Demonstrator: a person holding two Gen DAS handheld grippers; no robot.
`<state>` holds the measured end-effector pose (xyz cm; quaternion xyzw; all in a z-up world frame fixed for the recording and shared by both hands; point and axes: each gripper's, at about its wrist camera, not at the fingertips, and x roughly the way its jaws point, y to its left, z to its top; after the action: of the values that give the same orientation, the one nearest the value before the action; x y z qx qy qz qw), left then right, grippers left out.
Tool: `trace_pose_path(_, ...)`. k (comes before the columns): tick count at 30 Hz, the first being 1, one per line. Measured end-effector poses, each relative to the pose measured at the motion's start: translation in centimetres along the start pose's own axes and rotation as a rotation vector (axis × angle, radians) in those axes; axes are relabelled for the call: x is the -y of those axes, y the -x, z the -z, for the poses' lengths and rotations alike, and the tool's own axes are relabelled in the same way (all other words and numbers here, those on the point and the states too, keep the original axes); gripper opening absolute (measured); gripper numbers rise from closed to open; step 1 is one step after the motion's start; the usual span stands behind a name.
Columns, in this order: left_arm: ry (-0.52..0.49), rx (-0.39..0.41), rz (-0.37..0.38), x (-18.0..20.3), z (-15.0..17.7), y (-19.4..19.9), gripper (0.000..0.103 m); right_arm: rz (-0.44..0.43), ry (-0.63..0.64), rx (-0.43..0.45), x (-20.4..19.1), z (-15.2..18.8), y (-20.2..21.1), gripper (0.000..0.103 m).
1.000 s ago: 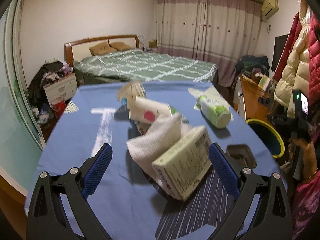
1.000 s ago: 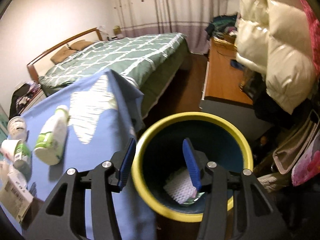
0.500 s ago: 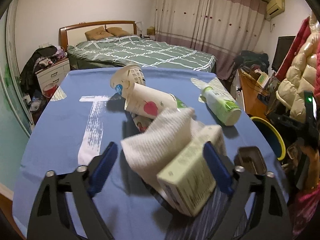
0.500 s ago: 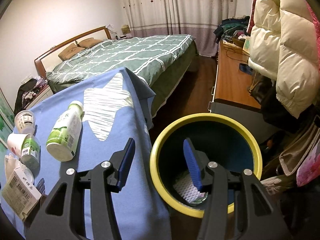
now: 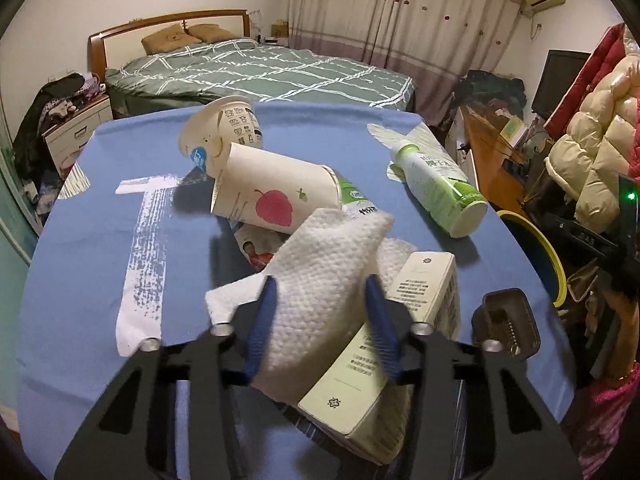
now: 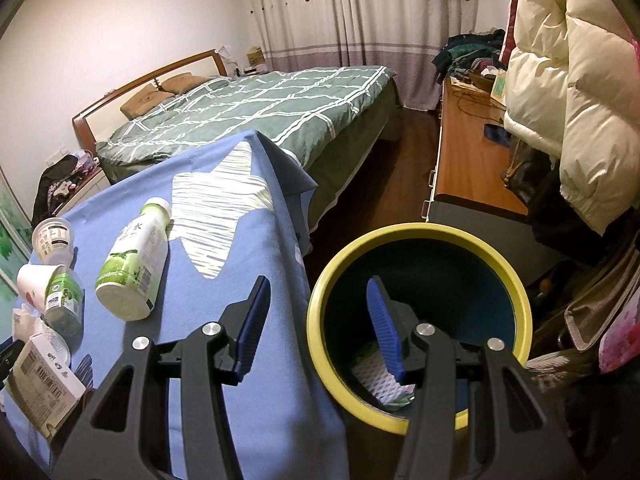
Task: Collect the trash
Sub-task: 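Close the left gripper on the white tissue and lift it, then carry the tissue over the bin and open the left gripper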
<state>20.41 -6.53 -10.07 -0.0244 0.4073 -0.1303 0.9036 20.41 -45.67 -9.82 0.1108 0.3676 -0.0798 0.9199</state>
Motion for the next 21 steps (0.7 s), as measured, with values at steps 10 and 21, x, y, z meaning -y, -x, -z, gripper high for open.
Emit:
trace_pose_path(10, -0.022, 0.121, 0.002, 0.6, -1.3, 4.1, 0.005, -0.023, -0.009, 0.023, 0.1, 0.1, 1.2, 0.048)
trace_pose_path(21, -0.109, 0.265, 0.012, 3.7, -5.1, 10.9, 0.005, -0.044, -0.027, 0.06, 1.0, 0.2, 3.2, 0.048)
